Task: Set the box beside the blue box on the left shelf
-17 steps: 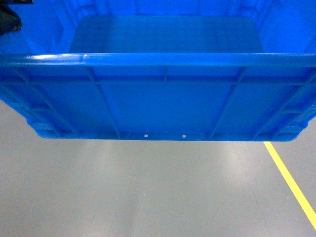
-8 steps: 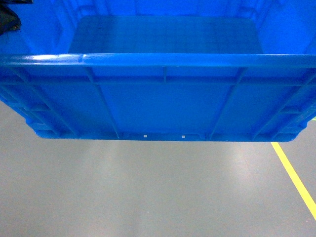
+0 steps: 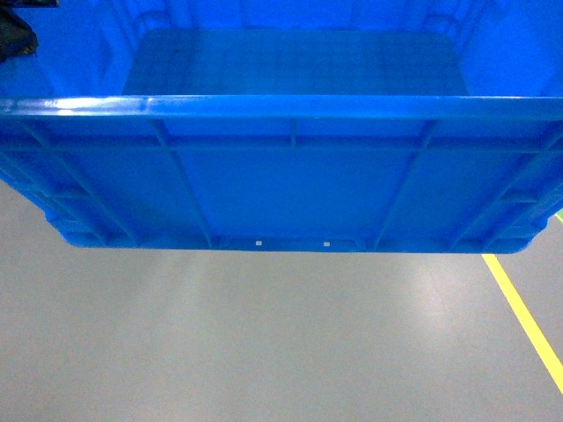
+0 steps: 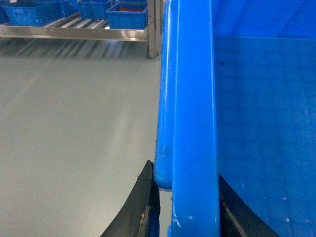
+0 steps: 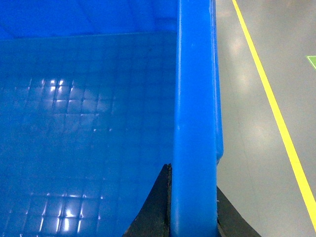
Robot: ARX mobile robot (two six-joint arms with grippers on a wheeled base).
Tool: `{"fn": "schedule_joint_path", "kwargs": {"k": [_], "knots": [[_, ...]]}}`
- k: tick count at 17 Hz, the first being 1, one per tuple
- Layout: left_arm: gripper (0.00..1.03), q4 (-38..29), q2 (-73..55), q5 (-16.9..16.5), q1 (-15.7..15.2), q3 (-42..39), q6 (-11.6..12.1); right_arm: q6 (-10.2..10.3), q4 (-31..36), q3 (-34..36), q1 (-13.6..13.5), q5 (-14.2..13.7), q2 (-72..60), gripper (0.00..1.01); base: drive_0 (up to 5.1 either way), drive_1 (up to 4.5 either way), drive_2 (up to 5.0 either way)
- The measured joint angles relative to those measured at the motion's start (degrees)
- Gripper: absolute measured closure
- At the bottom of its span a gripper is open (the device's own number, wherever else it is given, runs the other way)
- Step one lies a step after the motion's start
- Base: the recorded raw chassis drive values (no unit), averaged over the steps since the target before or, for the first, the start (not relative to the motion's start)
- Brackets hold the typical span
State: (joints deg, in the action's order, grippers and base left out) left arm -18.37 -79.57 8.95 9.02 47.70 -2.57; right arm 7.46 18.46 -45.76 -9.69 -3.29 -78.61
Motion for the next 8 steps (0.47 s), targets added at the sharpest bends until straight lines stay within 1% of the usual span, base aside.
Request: {"fn": "schedule_joint_path", "kwargs": {"k": [8], "knots": [[0.86,0.1,0.0,0.0,0.0,0.0,0.0,0.0,0.0,0.0,0.0,0.0,0.0,0.93,-0.3,3.95,-4.6]]}}
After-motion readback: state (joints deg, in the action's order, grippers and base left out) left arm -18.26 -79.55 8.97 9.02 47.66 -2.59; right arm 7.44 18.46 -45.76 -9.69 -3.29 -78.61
